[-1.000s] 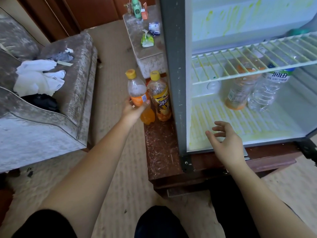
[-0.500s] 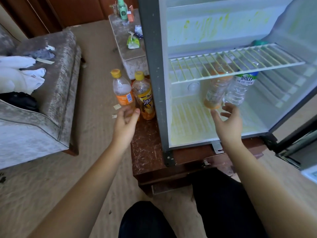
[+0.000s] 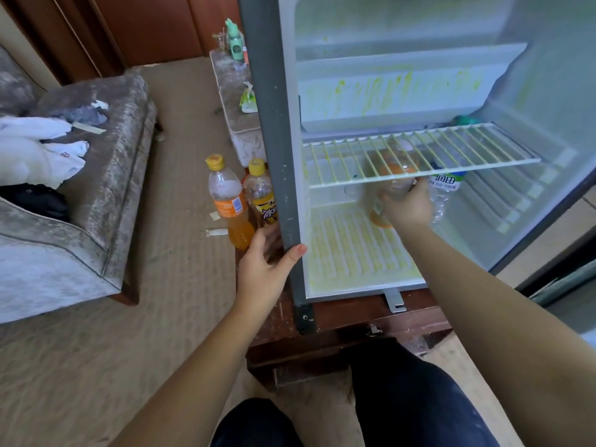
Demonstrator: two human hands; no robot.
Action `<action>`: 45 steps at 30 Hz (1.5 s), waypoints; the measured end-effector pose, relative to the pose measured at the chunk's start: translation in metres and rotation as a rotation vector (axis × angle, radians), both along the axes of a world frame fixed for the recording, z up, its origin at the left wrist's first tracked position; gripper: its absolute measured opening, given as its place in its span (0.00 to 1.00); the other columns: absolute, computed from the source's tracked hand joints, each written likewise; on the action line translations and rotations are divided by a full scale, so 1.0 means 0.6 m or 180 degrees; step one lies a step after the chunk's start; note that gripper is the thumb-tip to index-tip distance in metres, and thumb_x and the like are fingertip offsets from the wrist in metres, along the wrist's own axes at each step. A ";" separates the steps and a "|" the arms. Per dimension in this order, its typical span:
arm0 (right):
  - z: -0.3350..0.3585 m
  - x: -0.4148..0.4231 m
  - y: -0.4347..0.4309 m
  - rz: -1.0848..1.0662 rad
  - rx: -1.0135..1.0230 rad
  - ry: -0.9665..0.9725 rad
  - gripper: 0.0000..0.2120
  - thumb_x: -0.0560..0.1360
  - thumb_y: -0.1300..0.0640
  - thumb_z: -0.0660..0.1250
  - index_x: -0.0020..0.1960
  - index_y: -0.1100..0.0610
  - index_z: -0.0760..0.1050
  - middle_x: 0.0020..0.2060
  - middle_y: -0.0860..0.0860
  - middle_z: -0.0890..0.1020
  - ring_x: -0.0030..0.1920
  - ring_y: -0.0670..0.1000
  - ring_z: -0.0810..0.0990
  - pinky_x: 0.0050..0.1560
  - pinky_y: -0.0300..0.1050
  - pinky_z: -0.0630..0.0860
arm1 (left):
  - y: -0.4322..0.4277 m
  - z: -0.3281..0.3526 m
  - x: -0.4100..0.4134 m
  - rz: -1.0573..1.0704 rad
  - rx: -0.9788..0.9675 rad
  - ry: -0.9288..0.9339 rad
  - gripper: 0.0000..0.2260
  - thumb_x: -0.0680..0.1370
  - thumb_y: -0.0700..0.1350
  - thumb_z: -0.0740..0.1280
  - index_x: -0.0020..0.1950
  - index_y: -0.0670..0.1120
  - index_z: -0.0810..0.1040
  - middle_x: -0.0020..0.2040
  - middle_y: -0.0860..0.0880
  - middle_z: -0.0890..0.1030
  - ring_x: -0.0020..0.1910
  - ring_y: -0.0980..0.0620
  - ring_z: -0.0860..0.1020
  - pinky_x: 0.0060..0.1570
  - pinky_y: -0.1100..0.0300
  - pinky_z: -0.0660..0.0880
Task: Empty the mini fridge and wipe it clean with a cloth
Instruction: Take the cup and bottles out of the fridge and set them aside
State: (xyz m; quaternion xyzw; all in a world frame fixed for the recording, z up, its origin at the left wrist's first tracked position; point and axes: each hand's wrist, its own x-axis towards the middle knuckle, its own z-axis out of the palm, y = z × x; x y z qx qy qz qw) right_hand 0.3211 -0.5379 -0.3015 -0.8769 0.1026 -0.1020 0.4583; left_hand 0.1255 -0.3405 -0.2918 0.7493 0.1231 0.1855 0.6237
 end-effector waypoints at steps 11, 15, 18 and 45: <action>0.012 -0.219 -0.065 0.0312 0.0041 -0.0155 0.22 0.63 0.50 0.76 0.51 0.60 0.75 0.44 0.53 0.77 0.48 0.56 0.76 0.48 0.50 0.75 | 0.003 0.008 0.007 -0.0182 -0.0029 0.0363 0.21 0.76 0.45 0.71 0.66 0.47 0.69 0.64 0.49 0.77 0.64 0.51 0.76 0.63 0.52 0.73; 0.035 -0.345 -0.084 0.0648 -0.0052 -0.0120 0.20 0.64 0.52 0.77 0.51 0.59 0.75 0.39 0.46 0.72 0.48 0.55 0.77 0.47 0.50 0.74 | -0.014 0.041 -0.015 0.0106 0.0210 0.0974 0.18 0.75 0.54 0.71 0.61 0.49 0.74 0.56 0.49 0.80 0.58 0.46 0.78 0.58 0.46 0.76; 0.055 -0.403 -0.068 0.1089 -0.0090 -0.0081 0.20 0.63 0.49 0.78 0.49 0.56 0.75 0.43 0.50 0.75 0.43 0.51 0.77 0.42 0.45 0.73 | -0.048 0.078 -0.075 -0.0068 0.0386 0.1148 0.31 0.72 0.65 0.68 0.67 0.47 0.72 0.61 0.50 0.78 0.59 0.50 0.77 0.61 0.50 0.75; -0.073 -0.291 -0.024 0.1141 0.0478 0.0334 0.14 0.75 0.55 0.69 0.60 0.50 0.74 0.48 0.44 0.81 0.42 0.40 0.80 0.38 0.30 0.69 | 0.103 0.011 0.027 0.0599 0.0571 0.0515 0.21 0.65 0.42 0.80 0.53 0.50 0.76 0.47 0.54 0.83 0.47 0.55 0.81 0.50 0.59 0.76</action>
